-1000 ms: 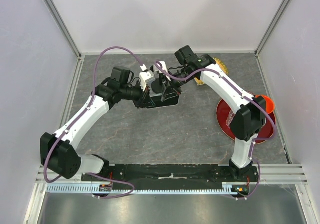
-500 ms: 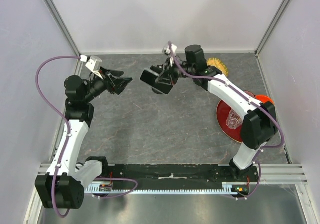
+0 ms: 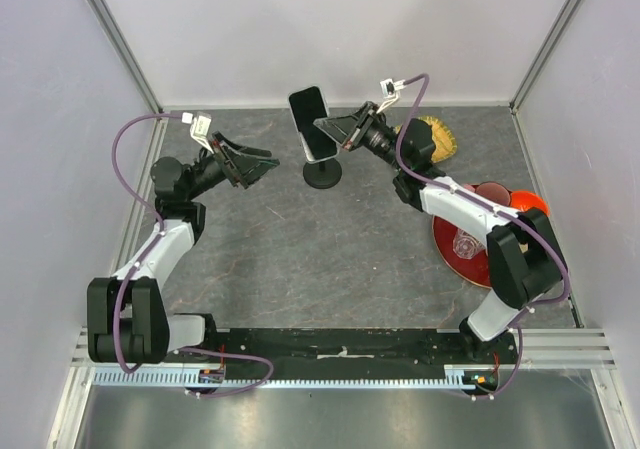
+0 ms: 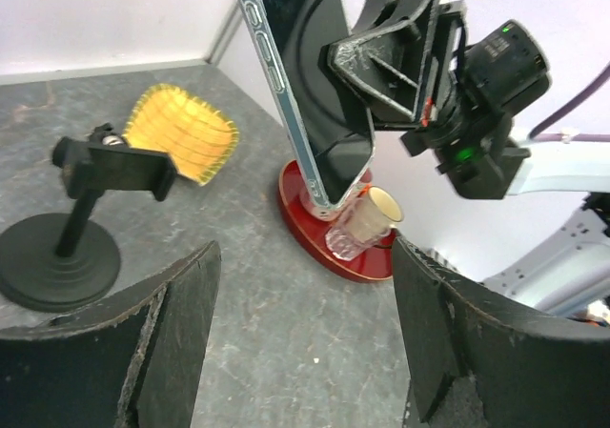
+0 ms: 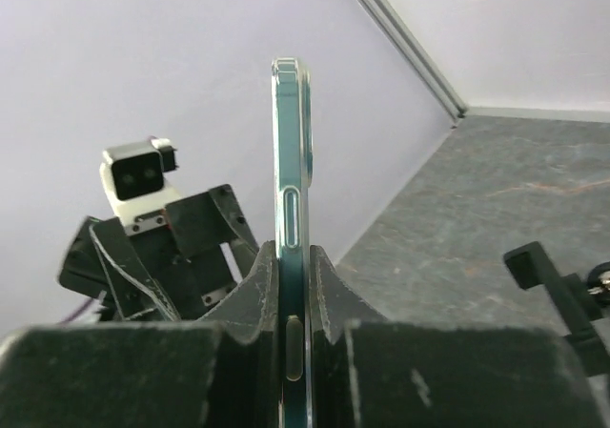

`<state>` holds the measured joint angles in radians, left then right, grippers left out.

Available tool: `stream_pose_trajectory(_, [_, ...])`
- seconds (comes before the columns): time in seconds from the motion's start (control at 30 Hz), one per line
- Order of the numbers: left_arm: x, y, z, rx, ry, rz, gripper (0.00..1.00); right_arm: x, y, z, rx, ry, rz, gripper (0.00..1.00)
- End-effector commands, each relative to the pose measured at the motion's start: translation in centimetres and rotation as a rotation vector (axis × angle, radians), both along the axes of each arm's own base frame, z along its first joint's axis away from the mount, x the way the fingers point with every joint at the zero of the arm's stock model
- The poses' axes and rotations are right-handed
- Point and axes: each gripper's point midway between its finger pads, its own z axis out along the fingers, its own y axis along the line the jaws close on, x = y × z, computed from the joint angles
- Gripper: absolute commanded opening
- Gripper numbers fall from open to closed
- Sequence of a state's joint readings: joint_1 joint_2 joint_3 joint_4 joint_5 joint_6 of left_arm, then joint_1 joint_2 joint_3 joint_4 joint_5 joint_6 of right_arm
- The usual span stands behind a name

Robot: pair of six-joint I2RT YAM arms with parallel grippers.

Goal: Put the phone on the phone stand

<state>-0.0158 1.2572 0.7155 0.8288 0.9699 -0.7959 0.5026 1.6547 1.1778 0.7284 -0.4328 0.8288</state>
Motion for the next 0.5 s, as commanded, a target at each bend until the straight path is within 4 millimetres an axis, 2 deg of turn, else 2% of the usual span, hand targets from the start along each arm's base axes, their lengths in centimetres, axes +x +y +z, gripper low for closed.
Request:
stream_pose_trajectory(0.0, [-1.8, -1.2, 2.7, -0.063, -0.083, -0.100, 0.78, -3.6, -1.6, 9.3, 0.327, -0.132, 0.017, 0.00])
stream_pose_trajectory(0.13, [-2.4, -2.3, 2.6, -0.076, -0.085, -0.151, 0.78, -4.6, -0.8, 9.2, 0.380, -0.119, 0.028, 0.00])
stream_pose_trajectory(0.47, [-2.9, -2.9, 2.6, -0.122, -0.062, -0.227, 0.76, -6.6, 0.9, 9.6, 0.429, -0.145, 0.066, 0.00])
